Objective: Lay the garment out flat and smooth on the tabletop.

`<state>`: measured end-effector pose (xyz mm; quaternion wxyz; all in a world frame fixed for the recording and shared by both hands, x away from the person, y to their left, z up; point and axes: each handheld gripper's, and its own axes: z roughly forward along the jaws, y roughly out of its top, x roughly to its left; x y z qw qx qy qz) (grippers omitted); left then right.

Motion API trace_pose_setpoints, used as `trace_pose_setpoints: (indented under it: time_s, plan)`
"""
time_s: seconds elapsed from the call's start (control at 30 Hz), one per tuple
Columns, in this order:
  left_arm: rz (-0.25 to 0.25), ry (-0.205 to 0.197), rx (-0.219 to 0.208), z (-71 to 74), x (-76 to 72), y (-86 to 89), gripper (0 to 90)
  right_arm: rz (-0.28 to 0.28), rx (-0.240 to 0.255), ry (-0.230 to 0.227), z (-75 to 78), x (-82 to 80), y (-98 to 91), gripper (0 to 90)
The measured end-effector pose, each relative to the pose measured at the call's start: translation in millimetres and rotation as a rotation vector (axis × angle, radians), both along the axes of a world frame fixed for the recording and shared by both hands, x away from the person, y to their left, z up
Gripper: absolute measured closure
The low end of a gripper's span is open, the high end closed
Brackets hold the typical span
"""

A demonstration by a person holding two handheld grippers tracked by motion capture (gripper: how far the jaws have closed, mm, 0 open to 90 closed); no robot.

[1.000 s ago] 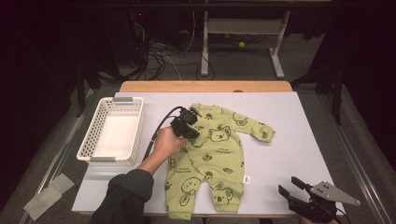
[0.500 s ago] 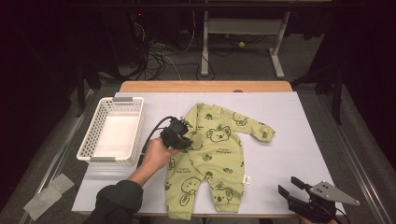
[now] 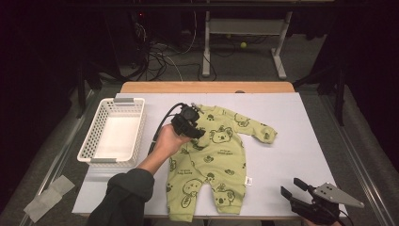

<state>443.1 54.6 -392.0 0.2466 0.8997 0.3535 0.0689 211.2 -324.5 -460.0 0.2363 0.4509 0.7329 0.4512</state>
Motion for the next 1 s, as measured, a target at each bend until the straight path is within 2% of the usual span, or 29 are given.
trace_pose_setpoints:
  time_s: [0.1,0.2,0.3,0.4,0.47,0.57,0.63,0.73,0.9,1.0]
  plan:
    - [-0.001,0.033,0.036,-7.0,10.8,-12.8,47.6,0.0,0.005,-0.003,0.3,-0.1,-0.9,40.4]
    - [-0.023,0.065,0.062,-15.4,15.4,-25.7,47.4,0.002,0.003,-0.001,0.2,-0.1,-0.7,40.4]
    - [-0.041,0.085,0.121,-27.1,17.9,-37.3,47.4,0.003,0.004,-0.001,0.3,-0.1,-0.6,40.4]
    - [-0.029,0.108,0.152,-37.5,22.4,-41.5,47.6,0.004,0.004,-0.002,0.4,-0.2,-0.5,40.4]
    - [-0.022,0.12,0.15,-40.8,24.9,-40.6,49.8,0.005,0.004,-0.002,0.4,-0.5,-0.3,40.4]
    - [-0.007,0.129,0.162,-39.1,26.2,-37.9,62.0,0.005,0.006,-0.001,0.3,-0.1,-0.5,40.4]
    - [-0.004,0.147,0.154,-38.2,26.9,-35.1,69.5,0.006,0.004,0.001,0.1,0.1,-0.2,40.4]
    - [-0.003,0.142,0.138,-34.0,26.1,-32.2,77.0,0.008,0.003,-0.001,0.2,-0.2,0.1,40.4]
    - [0.011,0.099,0.049,-15.0,22.3,-20.9,78.3,0.006,0.002,0.0,0.0,0.1,-0.3,40.4]
    - [0.044,0.07,0.0,-1.4,20.5,-7.9,78.4,0.007,0.0,0.003,-0.2,0.5,0.0,40.4]
